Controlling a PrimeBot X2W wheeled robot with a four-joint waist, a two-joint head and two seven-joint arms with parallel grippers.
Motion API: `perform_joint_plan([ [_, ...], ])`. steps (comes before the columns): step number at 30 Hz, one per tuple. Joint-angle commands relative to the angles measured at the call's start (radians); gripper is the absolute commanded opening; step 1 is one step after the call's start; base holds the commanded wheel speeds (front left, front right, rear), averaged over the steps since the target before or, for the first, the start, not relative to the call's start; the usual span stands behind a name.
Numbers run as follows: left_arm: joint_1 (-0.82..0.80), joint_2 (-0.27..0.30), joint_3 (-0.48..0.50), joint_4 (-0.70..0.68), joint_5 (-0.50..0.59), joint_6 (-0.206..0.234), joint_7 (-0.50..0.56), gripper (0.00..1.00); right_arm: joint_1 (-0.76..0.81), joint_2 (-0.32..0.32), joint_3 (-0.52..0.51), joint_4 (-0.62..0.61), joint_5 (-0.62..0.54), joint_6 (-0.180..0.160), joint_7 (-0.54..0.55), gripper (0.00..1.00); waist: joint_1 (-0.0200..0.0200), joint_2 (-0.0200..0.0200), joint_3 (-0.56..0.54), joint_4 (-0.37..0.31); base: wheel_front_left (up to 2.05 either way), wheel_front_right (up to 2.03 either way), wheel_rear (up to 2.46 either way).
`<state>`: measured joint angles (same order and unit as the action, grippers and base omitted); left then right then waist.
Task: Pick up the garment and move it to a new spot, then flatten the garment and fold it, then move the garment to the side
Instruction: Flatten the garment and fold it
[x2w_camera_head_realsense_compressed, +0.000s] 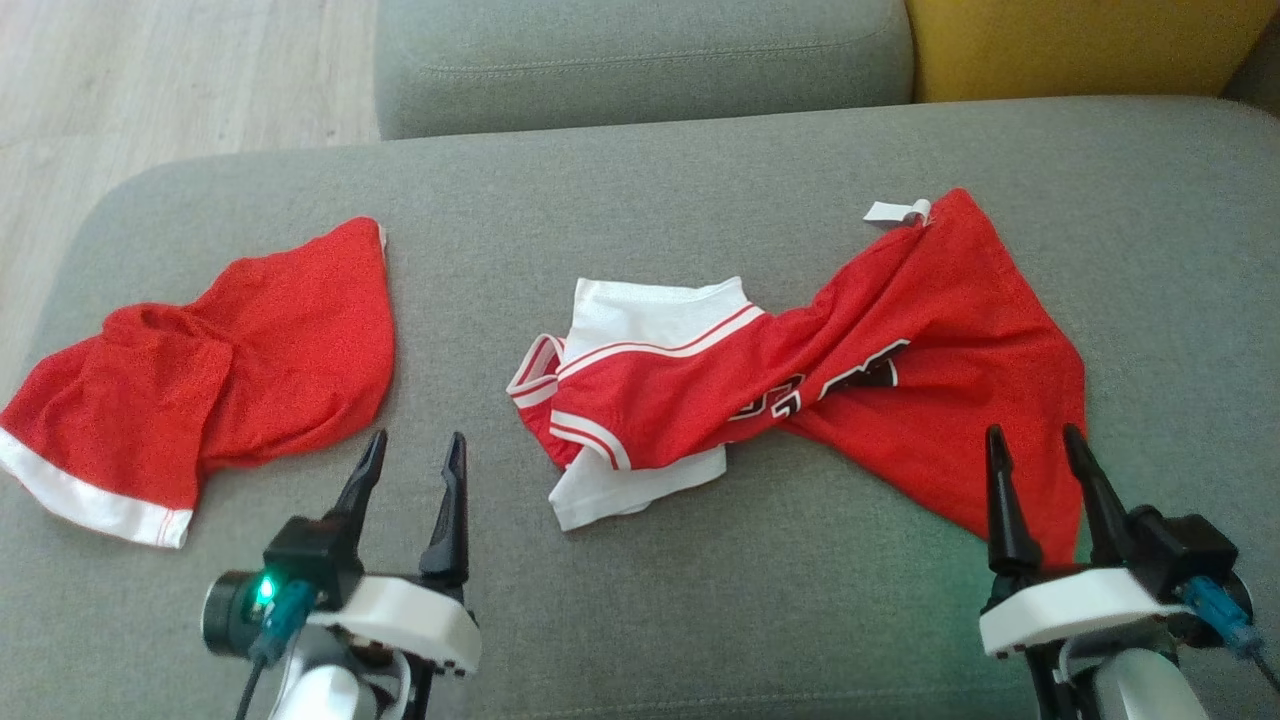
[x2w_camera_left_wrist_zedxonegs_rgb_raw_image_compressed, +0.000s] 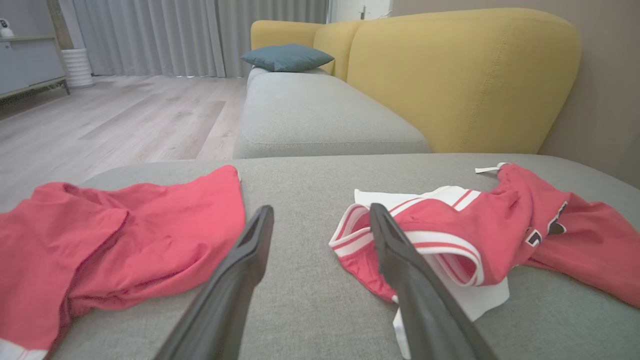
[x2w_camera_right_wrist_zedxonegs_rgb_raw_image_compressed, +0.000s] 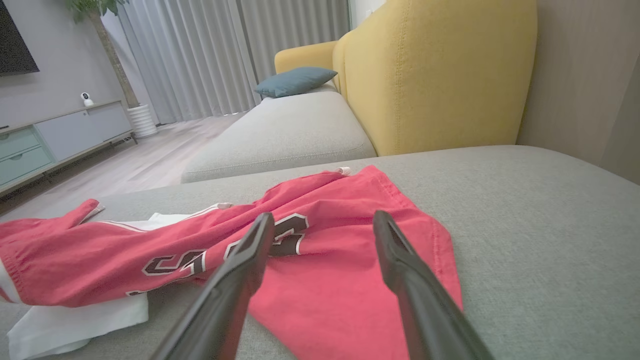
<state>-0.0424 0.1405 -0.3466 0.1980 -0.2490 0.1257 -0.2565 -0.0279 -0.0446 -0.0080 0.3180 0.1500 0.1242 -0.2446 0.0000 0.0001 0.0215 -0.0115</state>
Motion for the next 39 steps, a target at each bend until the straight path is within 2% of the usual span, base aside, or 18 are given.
perform_joint_plan([
  [1,-0.029,-0.002,0.045,-0.034,0.004,-0.006,-0.005,1.00,-0.025,-0.006,0.026,-0.037,0.007,0.007,0.005,1.00,0.0000,-0.0001,0.001,0.001,0.00,0.00,0.00],
  [8,-0.026,-0.039,0.049,-0.003,0.015,-0.065,-0.005,1.00,-0.029,-0.006,0.022,-0.046,0.005,0.007,0.008,1.00,0.0000,-0.0001,0.008,0.005,0.00,0.00,0.00],
  [13,-0.033,-0.063,-0.007,0.100,-0.025,-0.132,0.015,1.00,-0.033,-0.006,0.021,-0.048,0.006,0.007,0.008,1.00,0.0000,-0.0001,0.023,0.003,0.00,0.00,0.00],
  [18,-0.053,-0.077,-0.042,0.174,-0.082,-0.170,0.070,1.00,-0.038,-0.006,0.024,-0.045,0.005,0.007,0.007,1.00,0.0000,-0.0001,0.038,-0.003,0.00,0.00,0.00],
  [26,-0.094,-0.085,-0.064,0.224,-0.150,-0.194,0.120,1.00,-0.051,-0.006,0.024,-0.043,0.002,0.007,0.006,1.00,0.0000,-0.0001,0.062,-0.014,0.00,0.00,0.00],
  [33,-0.136,-0.088,-0.079,0.280,-0.199,-0.194,0.167,1.00,-0.064,-0.006,0.031,-0.040,0.000,0.007,0.005,1.00,0.0000,-0.0001,0.084,-0.038,0.00,0.00,0.00],
  [39,-0.164,-0.089,-0.092,0.307,-0.232,-0.196,0.166,1.00,-0.071,-0.006,0.027,-0.039,-0.002,0.007,0.002,1.00,0.0000,-0.0001,0.101,-0.057,0.00,0.00,0.00],
])
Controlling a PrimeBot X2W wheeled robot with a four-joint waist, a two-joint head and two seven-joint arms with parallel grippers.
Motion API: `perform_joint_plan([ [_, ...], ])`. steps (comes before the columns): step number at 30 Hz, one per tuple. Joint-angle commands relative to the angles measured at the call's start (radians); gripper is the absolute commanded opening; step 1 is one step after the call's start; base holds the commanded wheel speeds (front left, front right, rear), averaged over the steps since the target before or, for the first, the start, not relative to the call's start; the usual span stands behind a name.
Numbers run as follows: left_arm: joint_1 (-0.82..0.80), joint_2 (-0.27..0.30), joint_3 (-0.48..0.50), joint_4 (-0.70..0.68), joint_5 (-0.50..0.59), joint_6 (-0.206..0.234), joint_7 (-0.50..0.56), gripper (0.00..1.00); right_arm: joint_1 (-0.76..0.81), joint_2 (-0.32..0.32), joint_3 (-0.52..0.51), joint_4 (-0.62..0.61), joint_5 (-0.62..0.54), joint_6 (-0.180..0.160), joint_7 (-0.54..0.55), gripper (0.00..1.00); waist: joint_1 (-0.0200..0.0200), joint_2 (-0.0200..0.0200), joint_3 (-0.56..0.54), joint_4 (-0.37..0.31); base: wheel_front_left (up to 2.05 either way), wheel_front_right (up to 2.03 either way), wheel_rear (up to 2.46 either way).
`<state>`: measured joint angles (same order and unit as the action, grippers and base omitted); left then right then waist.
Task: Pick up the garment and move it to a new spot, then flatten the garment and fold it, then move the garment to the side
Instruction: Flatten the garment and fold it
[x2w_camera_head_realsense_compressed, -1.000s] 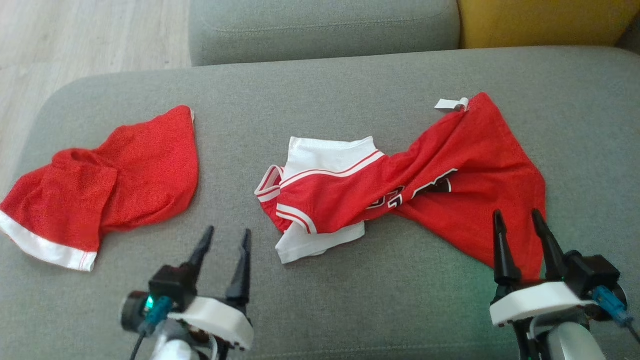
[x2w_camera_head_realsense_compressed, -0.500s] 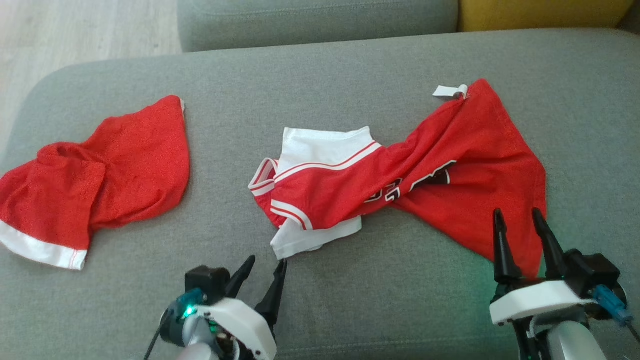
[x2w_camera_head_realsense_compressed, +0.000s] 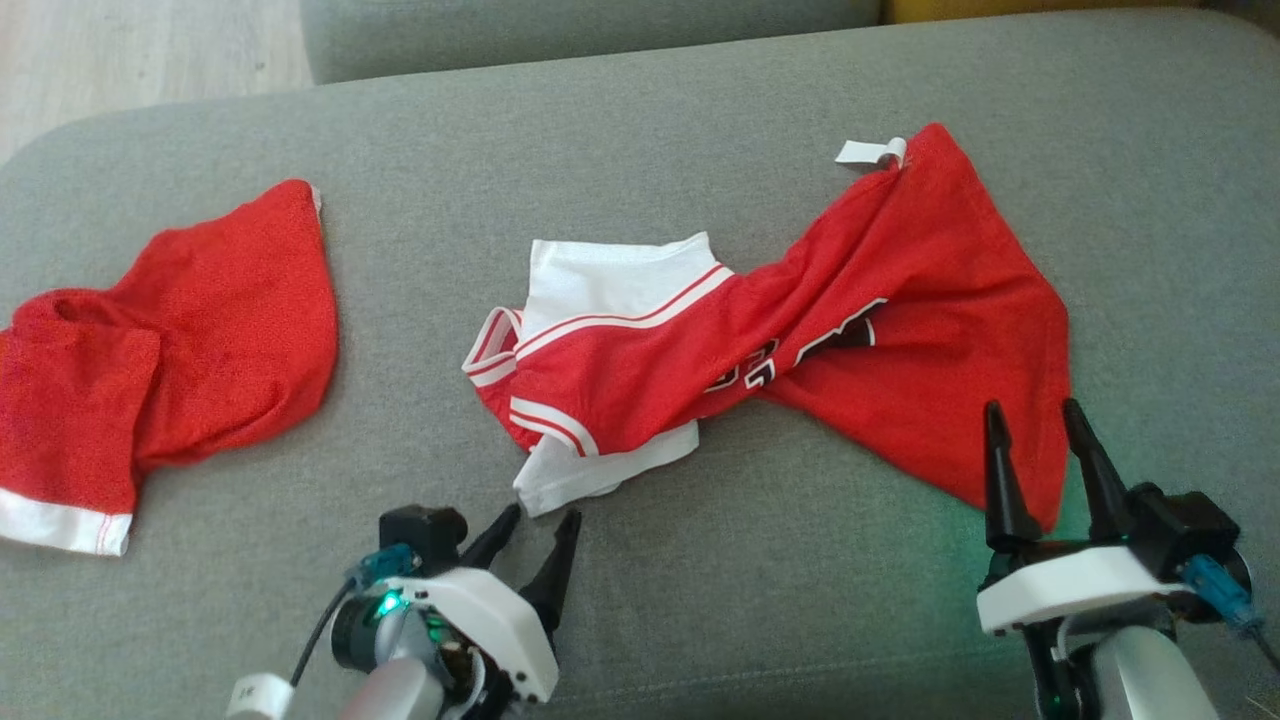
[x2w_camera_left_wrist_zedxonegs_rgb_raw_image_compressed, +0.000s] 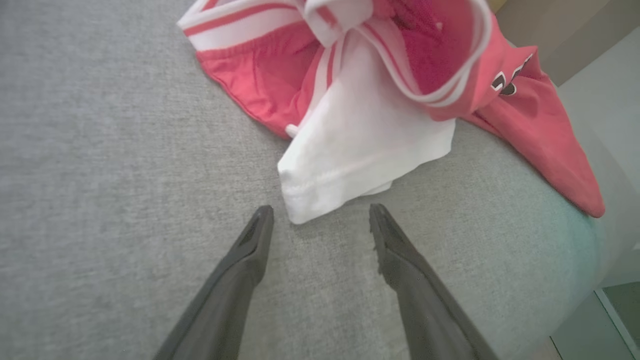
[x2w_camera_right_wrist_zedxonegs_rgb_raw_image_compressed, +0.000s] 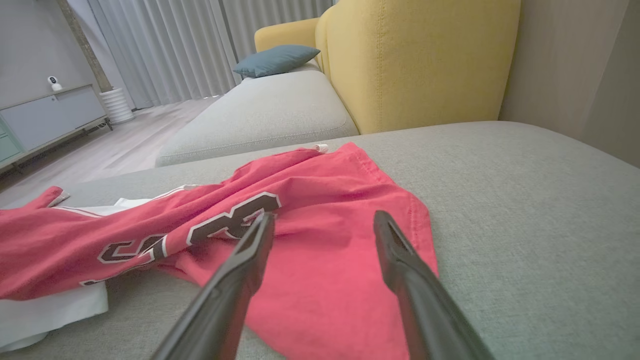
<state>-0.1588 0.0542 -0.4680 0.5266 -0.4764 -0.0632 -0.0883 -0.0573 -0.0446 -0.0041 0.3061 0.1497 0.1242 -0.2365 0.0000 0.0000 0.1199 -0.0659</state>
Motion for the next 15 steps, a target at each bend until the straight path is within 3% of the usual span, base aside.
perform_joint_plan([
  [1,-0.051,-0.003,0.026,-0.019,-0.009,-0.008,-0.003,1.00,-0.043,-0.006,0.023,-0.026,-0.001,0.007,-0.006,1.00,0.0000,0.0000,0.004,-0.005,0.00,0.00,0.00],
  [11,-0.082,-0.003,0.011,0.005,-0.031,0.001,-0.027,1.00,-0.048,-0.006,0.024,-0.019,0.003,0.007,-0.011,1.00,0.0000,0.0000,0.016,-0.025,0.00,0.00,0.00],
  [13,-0.087,-0.004,0.007,0.012,-0.035,0.003,-0.034,0.21,-0.049,-0.006,0.023,-0.015,0.003,0.007,-0.012,1.00,0.0000,0.0000,0.015,-0.027,0.00,0.00,0.00],
  [14,-0.088,-0.004,0.005,0.014,-0.035,0.003,-0.035,0.00,-0.049,-0.006,0.023,-0.014,0.003,0.007,-0.013,1.00,0.0000,0.0000,0.015,-0.027,0.00,0.00,0.00],
  [15,-0.089,-0.004,0.004,0.016,-0.035,0.003,-0.037,0.00,-0.049,-0.006,0.022,-0.013,0.003,0.007,-0.013,1.00,0.0000,0.0000,0.014,-0.027,0.00,0.00,0.00],
])
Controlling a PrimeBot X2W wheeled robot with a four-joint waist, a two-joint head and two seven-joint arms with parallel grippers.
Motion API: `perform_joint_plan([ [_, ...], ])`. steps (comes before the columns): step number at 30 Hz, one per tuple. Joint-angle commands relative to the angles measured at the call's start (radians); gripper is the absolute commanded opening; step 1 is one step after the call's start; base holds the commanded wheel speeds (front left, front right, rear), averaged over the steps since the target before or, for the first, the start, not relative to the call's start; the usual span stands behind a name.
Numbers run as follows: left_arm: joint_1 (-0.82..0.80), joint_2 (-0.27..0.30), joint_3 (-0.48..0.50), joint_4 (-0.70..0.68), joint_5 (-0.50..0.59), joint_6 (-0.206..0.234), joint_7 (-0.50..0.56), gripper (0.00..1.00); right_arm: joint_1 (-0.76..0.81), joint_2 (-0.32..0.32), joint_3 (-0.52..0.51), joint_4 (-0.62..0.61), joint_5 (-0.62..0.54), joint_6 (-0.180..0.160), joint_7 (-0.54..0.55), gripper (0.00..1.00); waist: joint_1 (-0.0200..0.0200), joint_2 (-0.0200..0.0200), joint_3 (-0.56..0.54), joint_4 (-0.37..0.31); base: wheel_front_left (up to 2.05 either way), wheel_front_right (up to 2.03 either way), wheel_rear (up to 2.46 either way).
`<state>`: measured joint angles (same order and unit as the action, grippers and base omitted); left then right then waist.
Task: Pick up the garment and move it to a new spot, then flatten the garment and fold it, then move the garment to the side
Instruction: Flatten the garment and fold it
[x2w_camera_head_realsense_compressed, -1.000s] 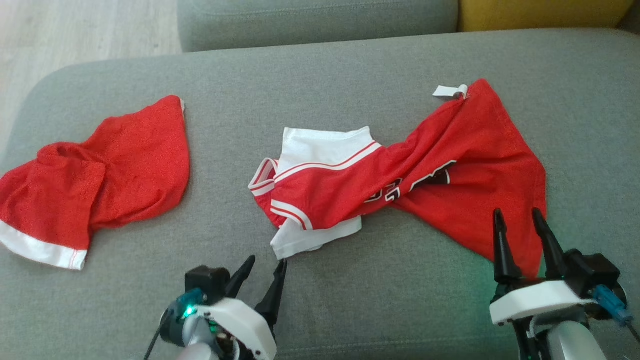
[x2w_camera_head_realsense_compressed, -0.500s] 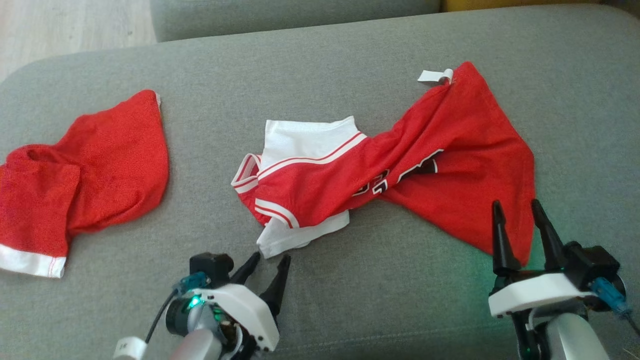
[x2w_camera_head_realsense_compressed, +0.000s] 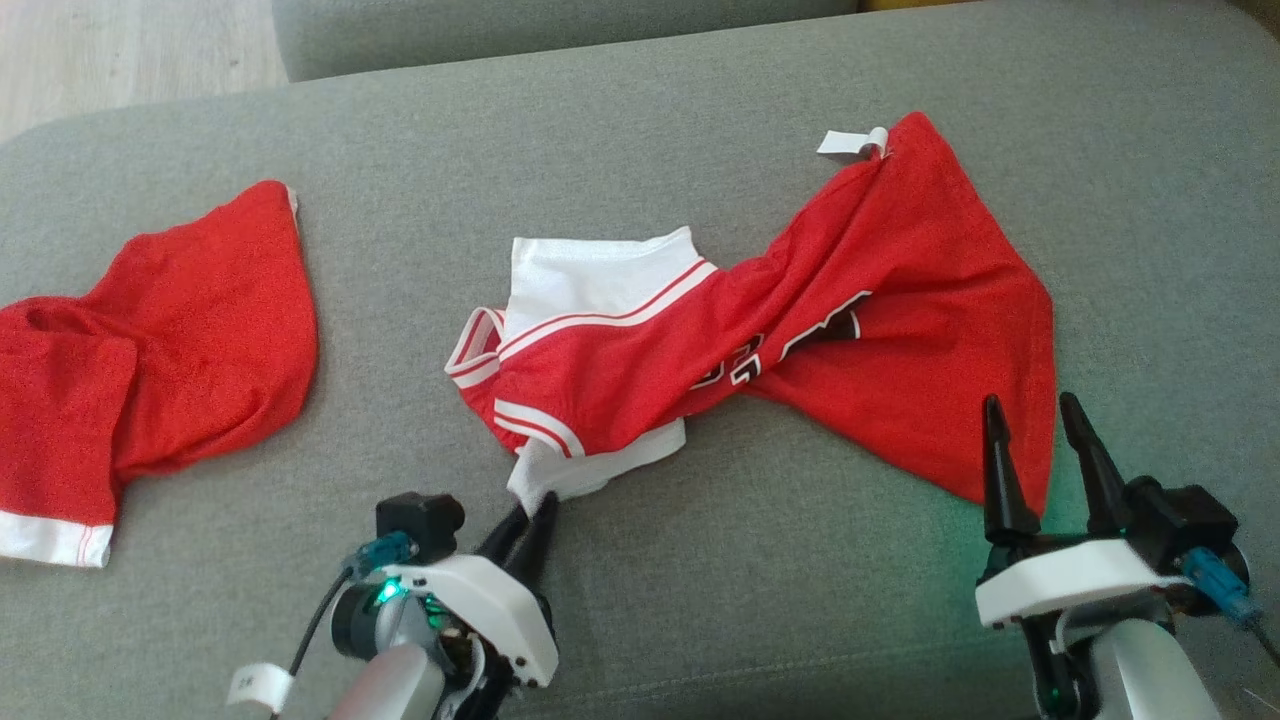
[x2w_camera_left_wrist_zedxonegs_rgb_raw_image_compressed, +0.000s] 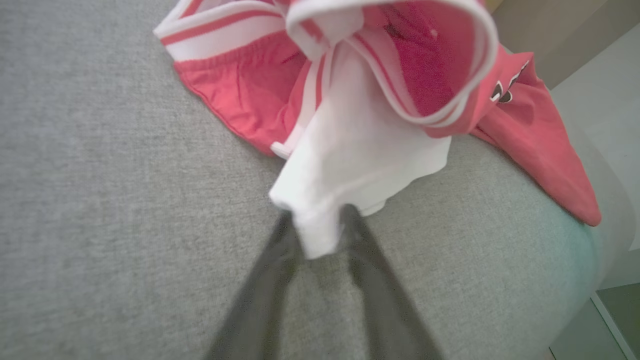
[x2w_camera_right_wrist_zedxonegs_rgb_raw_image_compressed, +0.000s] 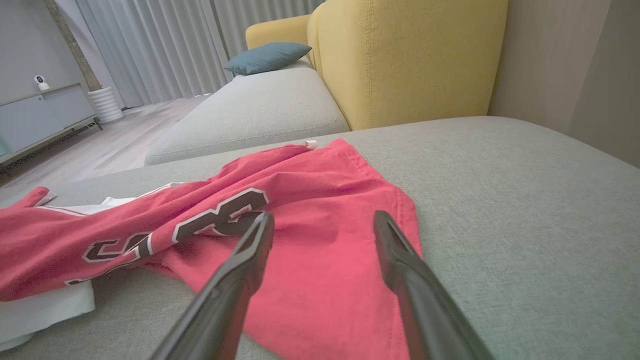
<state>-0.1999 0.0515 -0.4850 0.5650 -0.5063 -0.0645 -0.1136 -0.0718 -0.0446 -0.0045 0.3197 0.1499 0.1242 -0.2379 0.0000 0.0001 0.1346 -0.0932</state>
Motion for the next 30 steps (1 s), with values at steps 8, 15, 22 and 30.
perform_joint_plan([
  [8,-0.038,0.003,0.019,-0.023,-0.022,0.000,-0.018,0.00,-0.031,-0.006,0.012,-0.010,-0.001,0.007,-0.013,1.00,0.0000,-0.0001,-0.025,0.003,0.00,0.00,0.00],
  [15,-0.016,0.012,0.040,-0.066,-0.048,0.009,-0.025,0.00,-0.023,-0.006,0.004,0.004,-0.003,0.007,-0.014,1.00,0.0000,-0.0001,-0.057,0.008,0.00,0.00,0.00],
  [22,0.002,0.036,0.088,-0.168,-0.074,0.044,-0.044,0.00,-0.004,-0.006,-0.020,0.028,-0.009,0.007,-0.004,1.00,0.0000,-0.0001,-0.085,0.008,0.00,0.00,0.00],
  [30,0.038,0.056,0.164,-0.284,-0.107,0.101,-0.081,0.00,0.030,-0.006,-0.064,0.121,-0.004,0.007,0.068,1.00,0.0000,-0.0001,-0.106,0.000,0.00,0.00,0.00],
])
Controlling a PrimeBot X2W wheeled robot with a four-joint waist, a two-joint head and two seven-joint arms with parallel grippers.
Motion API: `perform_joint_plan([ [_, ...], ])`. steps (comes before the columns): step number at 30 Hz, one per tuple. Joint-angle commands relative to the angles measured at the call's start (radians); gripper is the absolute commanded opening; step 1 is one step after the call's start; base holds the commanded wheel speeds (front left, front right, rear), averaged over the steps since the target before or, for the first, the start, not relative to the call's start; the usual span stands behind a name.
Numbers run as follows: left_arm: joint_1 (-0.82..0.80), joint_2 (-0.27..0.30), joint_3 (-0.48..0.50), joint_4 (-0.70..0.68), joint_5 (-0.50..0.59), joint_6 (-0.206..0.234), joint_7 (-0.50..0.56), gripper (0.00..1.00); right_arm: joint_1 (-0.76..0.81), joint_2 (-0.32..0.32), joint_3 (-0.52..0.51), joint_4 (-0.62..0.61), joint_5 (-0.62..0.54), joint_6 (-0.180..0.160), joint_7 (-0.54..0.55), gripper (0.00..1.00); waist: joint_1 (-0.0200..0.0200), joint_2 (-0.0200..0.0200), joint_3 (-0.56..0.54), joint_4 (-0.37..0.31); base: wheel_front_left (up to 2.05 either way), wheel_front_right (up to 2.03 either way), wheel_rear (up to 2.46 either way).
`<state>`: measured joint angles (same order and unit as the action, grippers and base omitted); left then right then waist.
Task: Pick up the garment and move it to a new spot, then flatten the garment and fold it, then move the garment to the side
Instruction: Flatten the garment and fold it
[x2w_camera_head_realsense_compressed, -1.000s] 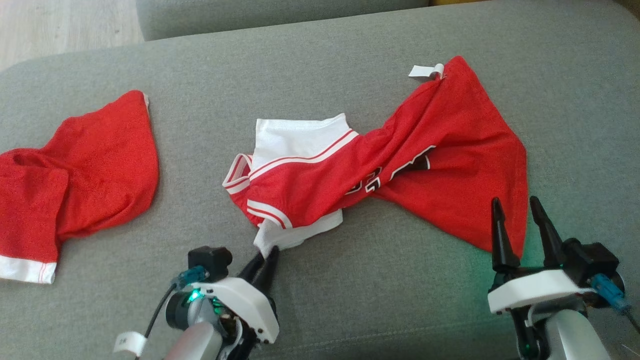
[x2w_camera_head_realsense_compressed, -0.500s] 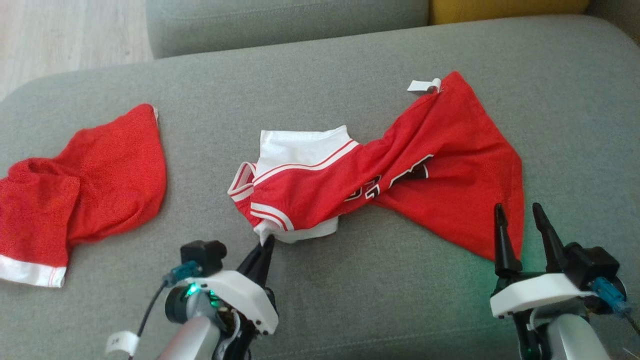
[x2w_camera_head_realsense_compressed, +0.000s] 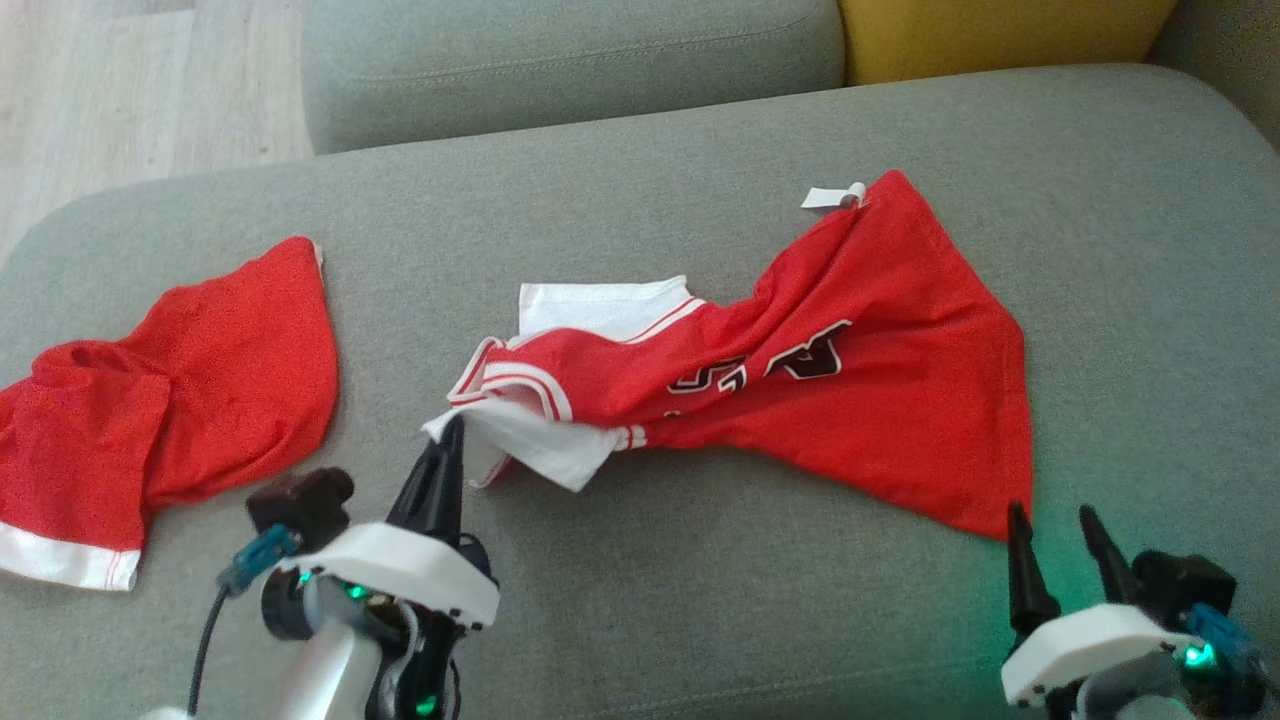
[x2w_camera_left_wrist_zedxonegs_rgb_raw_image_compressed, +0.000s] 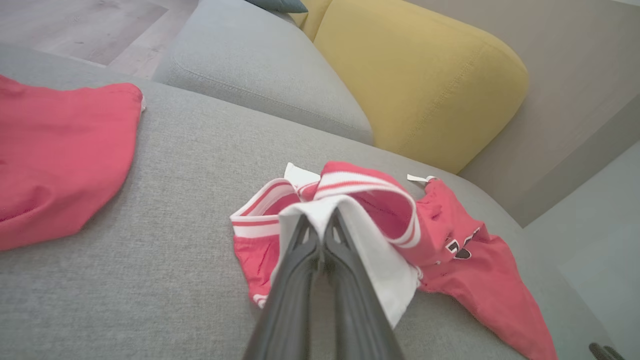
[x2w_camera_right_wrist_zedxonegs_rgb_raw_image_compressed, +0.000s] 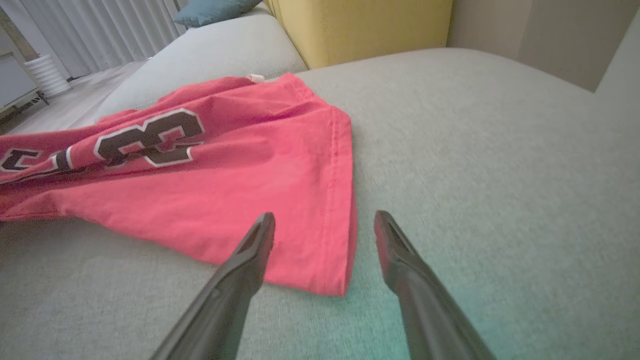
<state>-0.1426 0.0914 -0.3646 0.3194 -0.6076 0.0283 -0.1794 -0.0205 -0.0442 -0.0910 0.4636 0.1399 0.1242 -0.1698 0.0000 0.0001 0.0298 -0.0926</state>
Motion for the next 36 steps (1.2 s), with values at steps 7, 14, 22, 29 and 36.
perform_joint_plan([
  [7,0.001,0.019,0.057,-0.089,-0.008,0.024,-0.032,0.00,-0.046,-0.006,0.035,0.082,0.097,0.007,0.011,1.00,0.0000,-0.0001,0.004,0.004,0.00,0.00,0.00],
  [14,0.002,0.023,0.051,-0.111,-0.004,0.029,-0.034,0.00,-0.106,-0.006,0.036,0.191,0.139,0.007,-0.017,1.00,0.0000,-0.0001,0.019,0.018,0.00,0.00,0.00],
  [22,-0.005,0.031,0.048,-0.123,-0.002,0.034,-0.033,0.00,-0.168,-0.006,0.044,0.310,0.184,0.007,-0.049,1.00,0.0000,-0.0001,0.038,0.031,0.00,0.00,0.00],
  [29,-0.015,0.035,0.050,-0.127,0.000,0.038,-0.037,0.00,-0.210,-0.006,0.072,0.384,0.220,0.007,-0.066,0.00,0.0000,-0.0001,0.047,0.033,0.00,0.00,0.00],
  [36,-0.028,0.035,0.065,-0.144,-0.002,0.039,-0.053,0.00,-0.243,-0.006,0.146,0.368,0.271,0.007,-0.082,0.00,0.0000,-0.0001,0.041,0.027,0.00,0.00,0.00],
])
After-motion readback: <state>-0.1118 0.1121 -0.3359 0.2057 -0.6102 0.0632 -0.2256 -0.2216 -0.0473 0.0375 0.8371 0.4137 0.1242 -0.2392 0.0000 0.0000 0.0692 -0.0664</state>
